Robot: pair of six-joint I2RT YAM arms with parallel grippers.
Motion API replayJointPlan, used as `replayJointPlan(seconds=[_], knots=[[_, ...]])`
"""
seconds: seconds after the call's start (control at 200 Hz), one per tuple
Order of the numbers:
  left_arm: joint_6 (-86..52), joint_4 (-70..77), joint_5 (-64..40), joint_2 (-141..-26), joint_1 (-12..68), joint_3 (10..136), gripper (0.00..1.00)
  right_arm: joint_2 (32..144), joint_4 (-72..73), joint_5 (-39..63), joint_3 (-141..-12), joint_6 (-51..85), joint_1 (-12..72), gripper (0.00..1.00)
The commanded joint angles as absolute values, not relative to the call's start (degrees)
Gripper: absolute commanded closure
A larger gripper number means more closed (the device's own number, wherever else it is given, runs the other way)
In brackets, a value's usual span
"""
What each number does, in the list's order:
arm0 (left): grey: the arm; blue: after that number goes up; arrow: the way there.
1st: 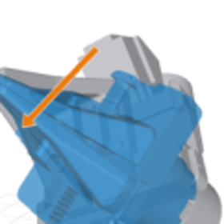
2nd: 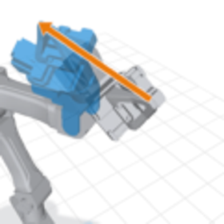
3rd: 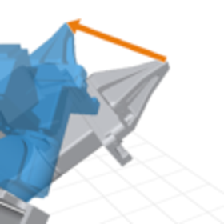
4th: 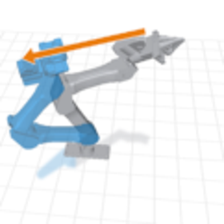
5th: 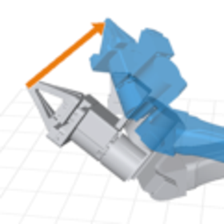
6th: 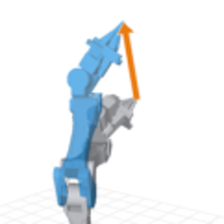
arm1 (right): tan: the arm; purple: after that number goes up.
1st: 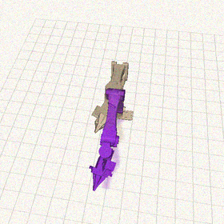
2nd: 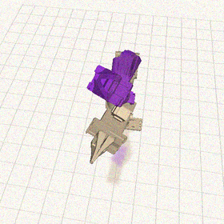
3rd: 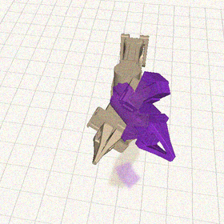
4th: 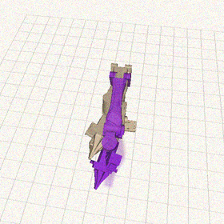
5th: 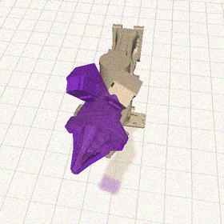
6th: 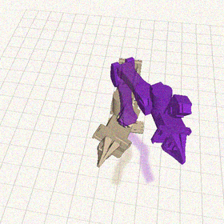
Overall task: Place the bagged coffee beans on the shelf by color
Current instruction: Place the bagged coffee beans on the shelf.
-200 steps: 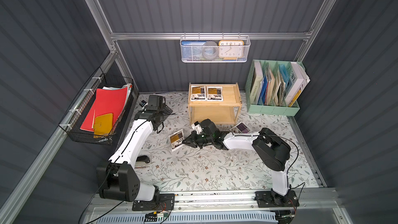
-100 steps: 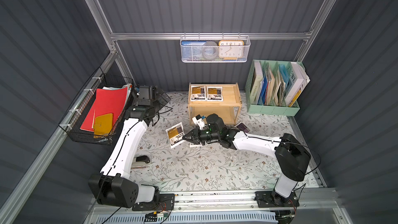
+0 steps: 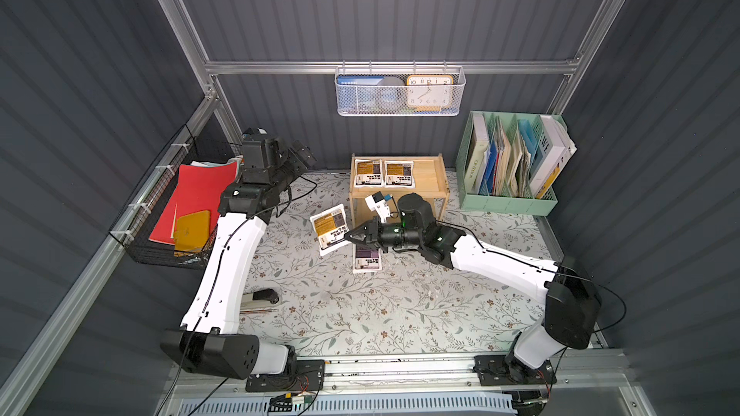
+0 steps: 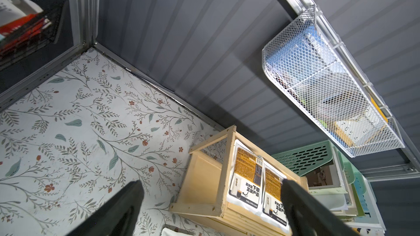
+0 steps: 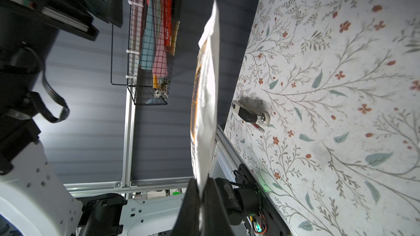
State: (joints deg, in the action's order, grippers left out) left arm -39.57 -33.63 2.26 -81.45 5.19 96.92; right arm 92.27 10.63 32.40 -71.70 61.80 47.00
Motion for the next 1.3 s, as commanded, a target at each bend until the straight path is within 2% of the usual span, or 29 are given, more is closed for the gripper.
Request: replayJointPlan(seconds=[0.0,0.305,0.76,1.296], knots=[[-37.79,-32.49,-0.44,-83.12,4.83,99.40,0.00,89.41,10.02,30.49,-72.85,60.14,43.94,1.00],[-37.62,-29.02,-4.92,-87.07,5.17,102.61,0.00,85.04,8.48,31.44,-72.37,59.59,34.03,1.00],[-36.32,-26.85,-7.03,-97.73,9.97,111.28,0.00,84.23,6.85,33.22,-73.41,59.18,20.75,1.00],[-33.69,-27.73,-10.63,-107.83,15.09,117.70,0.00,85.91,-10.36,29.38,-79.03,46.51,12.41,1.00]])
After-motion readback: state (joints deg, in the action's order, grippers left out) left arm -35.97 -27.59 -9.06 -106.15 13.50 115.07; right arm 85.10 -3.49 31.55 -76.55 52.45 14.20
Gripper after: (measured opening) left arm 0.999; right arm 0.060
